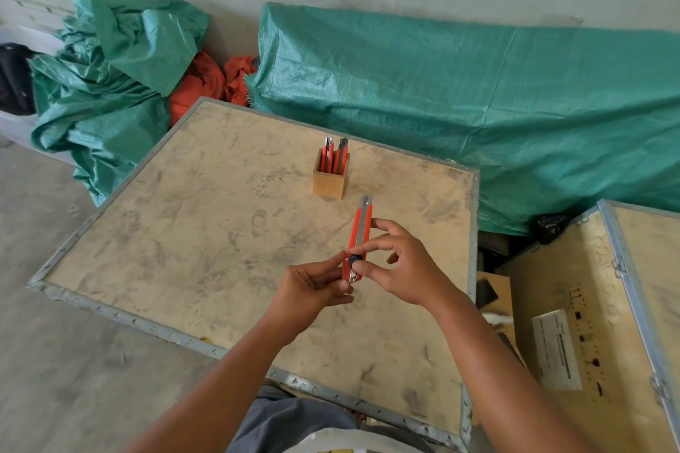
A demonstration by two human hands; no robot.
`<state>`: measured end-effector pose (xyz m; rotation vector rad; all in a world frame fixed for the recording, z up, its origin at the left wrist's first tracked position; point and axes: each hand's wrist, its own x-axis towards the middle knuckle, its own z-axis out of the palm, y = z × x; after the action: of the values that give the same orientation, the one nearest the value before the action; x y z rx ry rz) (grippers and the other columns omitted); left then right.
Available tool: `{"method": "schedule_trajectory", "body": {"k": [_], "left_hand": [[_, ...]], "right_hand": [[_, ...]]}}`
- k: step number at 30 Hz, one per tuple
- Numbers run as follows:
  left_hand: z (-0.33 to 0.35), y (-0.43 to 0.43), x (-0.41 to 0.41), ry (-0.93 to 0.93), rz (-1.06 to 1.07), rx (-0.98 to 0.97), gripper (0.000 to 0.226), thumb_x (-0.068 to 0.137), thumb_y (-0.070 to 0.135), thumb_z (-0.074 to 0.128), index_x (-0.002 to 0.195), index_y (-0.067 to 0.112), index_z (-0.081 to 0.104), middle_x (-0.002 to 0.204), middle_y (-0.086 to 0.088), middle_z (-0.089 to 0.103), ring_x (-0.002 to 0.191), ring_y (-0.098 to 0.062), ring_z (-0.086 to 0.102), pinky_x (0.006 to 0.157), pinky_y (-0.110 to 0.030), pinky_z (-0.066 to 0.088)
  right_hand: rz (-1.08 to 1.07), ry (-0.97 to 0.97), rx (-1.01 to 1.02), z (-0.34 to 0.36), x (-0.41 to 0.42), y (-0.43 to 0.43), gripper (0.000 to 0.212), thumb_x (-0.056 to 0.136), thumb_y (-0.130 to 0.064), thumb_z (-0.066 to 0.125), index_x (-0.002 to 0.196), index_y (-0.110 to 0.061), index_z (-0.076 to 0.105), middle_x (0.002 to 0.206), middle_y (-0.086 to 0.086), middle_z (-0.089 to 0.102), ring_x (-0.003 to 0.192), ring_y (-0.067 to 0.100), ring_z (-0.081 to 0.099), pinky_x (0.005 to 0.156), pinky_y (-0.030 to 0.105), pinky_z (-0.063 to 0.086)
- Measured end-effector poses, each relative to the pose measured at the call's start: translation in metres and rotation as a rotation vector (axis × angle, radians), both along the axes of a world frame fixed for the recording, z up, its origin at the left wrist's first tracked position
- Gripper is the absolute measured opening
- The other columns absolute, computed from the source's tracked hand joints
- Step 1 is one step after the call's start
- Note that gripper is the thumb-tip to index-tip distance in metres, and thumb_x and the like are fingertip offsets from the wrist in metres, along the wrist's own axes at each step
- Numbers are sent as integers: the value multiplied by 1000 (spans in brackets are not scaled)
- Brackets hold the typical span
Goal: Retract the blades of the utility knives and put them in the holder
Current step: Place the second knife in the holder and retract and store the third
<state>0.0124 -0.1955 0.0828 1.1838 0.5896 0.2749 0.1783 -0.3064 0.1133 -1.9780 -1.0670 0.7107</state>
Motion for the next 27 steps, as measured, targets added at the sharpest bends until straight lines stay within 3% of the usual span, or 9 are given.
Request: {"method": "schedule_trajectory", "body": {"k": [5, 10, 16, 19, 22, 27], "left_hand": [[2, 6, 6, 6, 0, 5, 45, 84, -8, 66, 126, 8, 63, 107, -16, 75, 88, -17, 72, 82, -41, 61], [3, 16, 14, 12, -13, 34, 46, 84, -7, 67, 127, 9, 62, 109, -15, 75, 91, -19, 72, 83, -42, 60], [1, 27, 27, 29, -27, 47, 45, 83, -8, 67, 125, 8, 63, 100, -11, 77, 88, -17, 72, 82, -42, 61], [0, 39, 37, 34, -15, 38, 48, 82, -10, 67, 126, 8, 63, 103, -10, 77, 87, -15, 72, 81, -42, 61], [-2, 55, 49, 51, -16, 57, 50, 81, -12, 68, 124, 13, 65, 106, -12, 76, 86, -16, 72, 81, -44, 61], [-7, 93, 78, 86, -13, 149, 52, 77, -12, 72, 117, 20, 70, 105, -8, 77, 95, -30, 72, 81, -46, 61]], "right_hand": [[-99, -61, 56, -3, 0, 8, 20, 73, -39, 88, 88, -32, 76, 140, -14, 53, 122, -2, 52, 80, 11, 39], [-36, -17, 51, -4, 10, 11, 27, 79, -40, 82, 105, -40, 77, 147, -14, 50, 123, 0, 54, 86, 29, 53], [-160, -29, 121, -9, 16, 27, 23, 70, -40, 89, 81, -25, 74, 130, -25, 52, 122, -4, 53, 80, 22, 55], [-181, 78, 192, -16, 25, 39, 20, 78, -34, 85, 90, -22, 76, 124, -26, 59, 114, -5, 60, 78, 25, 60], [-249, 148, 238, -22, 44, 56, 16, 88, -23, 77, 104, -20, 77, 113, -14, 72, 99, 5, 71, 80, 38, 64], [-268, 175, 200, -22, 83, 92, 22, 86, -13, 79, 106, -22, 79, 105, -9, 78, 83, 10, 77, 82, 40, 65]]}}
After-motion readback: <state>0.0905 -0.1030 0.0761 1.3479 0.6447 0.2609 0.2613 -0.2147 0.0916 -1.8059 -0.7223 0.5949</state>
